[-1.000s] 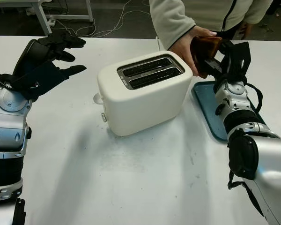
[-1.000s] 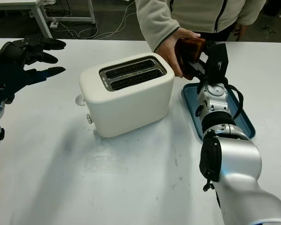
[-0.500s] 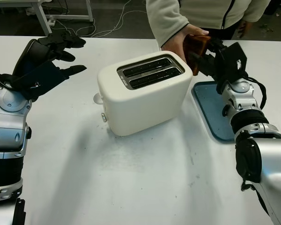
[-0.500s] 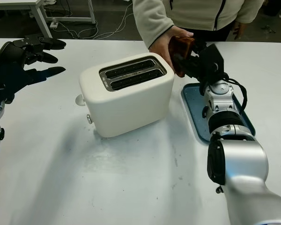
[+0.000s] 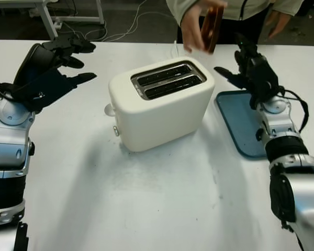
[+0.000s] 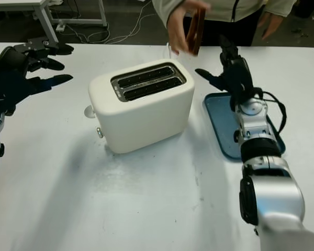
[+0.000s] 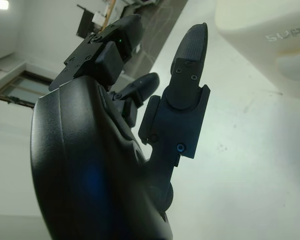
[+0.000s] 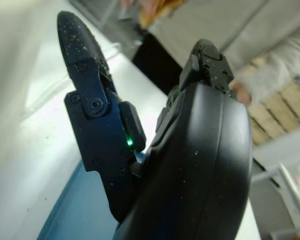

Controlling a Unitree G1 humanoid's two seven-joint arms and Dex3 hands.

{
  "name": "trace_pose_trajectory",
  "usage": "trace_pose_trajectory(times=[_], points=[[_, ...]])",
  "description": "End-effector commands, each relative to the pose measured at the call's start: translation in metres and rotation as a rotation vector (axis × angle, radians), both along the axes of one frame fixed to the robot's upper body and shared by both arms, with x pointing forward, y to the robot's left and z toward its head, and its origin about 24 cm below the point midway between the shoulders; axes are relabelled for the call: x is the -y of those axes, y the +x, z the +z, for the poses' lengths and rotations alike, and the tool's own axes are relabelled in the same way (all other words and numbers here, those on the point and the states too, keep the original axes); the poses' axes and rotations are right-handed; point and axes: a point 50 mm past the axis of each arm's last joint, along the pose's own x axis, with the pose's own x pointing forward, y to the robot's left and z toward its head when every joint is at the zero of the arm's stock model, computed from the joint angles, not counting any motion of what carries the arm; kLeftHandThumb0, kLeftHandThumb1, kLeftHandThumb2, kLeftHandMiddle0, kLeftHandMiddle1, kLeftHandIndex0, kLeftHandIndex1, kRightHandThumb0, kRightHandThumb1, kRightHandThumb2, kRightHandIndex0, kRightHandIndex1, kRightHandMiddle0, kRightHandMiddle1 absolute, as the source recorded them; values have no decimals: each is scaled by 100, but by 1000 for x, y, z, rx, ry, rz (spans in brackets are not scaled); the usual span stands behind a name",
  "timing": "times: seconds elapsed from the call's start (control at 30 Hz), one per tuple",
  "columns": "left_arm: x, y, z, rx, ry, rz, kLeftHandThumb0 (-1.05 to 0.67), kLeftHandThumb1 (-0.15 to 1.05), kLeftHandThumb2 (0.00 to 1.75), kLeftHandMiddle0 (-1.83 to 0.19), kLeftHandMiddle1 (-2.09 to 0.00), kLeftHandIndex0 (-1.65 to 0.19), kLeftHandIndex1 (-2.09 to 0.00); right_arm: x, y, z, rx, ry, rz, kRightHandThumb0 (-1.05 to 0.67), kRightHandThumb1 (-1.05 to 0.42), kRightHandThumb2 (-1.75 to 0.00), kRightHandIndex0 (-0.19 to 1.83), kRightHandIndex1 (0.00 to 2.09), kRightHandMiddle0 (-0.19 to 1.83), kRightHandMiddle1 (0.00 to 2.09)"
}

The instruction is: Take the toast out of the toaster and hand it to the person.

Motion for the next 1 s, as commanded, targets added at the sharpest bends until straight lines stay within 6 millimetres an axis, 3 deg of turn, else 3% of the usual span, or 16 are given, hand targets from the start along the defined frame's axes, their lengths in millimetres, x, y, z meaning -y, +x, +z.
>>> trace_pose_trajectory(times=[0.0, 0.1, 0.2, 0.33, 0.43, 0.77, 0.97], points=[[-3, -5, -3, 2, -32, 10, -39, 84, 0, -30, -92, -46, -44, -4, -14, -11, 15, 34, -36, -74, -92, -21, 1, 1, 2, 1], [-7, -13, -6, 10, -80, 28, -40, 85, 1, -29, -90, -45, -43, -13, -41, -15, 36, 51, -24, -68, -92, -46, 5, 2, 8, 3], [-11, -27, -10, 41, -134, 50, -41, 88, 1, -30, -84, -43, -39, -24, -71, -26, 59, 97, 14, -59, -92, -61, 10, 4, 12, 4], [-12, -47, -25, 54, -242, 85, -41, 91, 1, -32, -74, -42, -33, -41, -105, -38, 57, 142, 95, -57, -92, -70, 11, 4, 12, 3], [-11, -60, -39, 44, -356, 108, -40, 92, 5, -27, -70, -39, -29, -53, -120, -42, 57, 182, 116, -61, -92, -71, 13, 5, 13, 3], [7, -94, -89, 15, -515, 209, -45, 92, 17, -25, -64, -37, -22, -71, -136, -44, 42, 211, 128, -60, -92, -73, 14, 4, 15, 2], [33, -99, -126, -104, -593, 219, -41, 92, 20, -22, -56, -35, -17, -79, -143, -57, 0, 306, 124, -59, -92, -69, 12, 2, 14, 1]])
